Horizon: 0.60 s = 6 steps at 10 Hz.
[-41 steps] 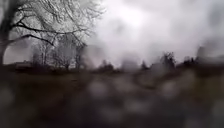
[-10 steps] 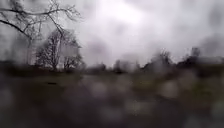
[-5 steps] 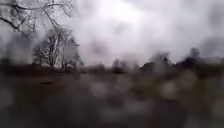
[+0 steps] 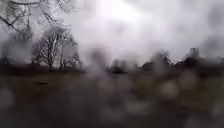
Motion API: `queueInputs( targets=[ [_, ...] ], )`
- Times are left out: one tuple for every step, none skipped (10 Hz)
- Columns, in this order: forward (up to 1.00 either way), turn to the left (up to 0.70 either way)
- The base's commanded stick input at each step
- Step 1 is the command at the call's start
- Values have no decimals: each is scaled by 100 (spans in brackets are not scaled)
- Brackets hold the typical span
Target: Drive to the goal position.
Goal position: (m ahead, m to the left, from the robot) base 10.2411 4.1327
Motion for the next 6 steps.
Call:
queueInputs(
  targets=[
    [100,16],
    [100,3],
    [100,0],
    [100,33],
    [100,31],
    [100,21]
  ],
)
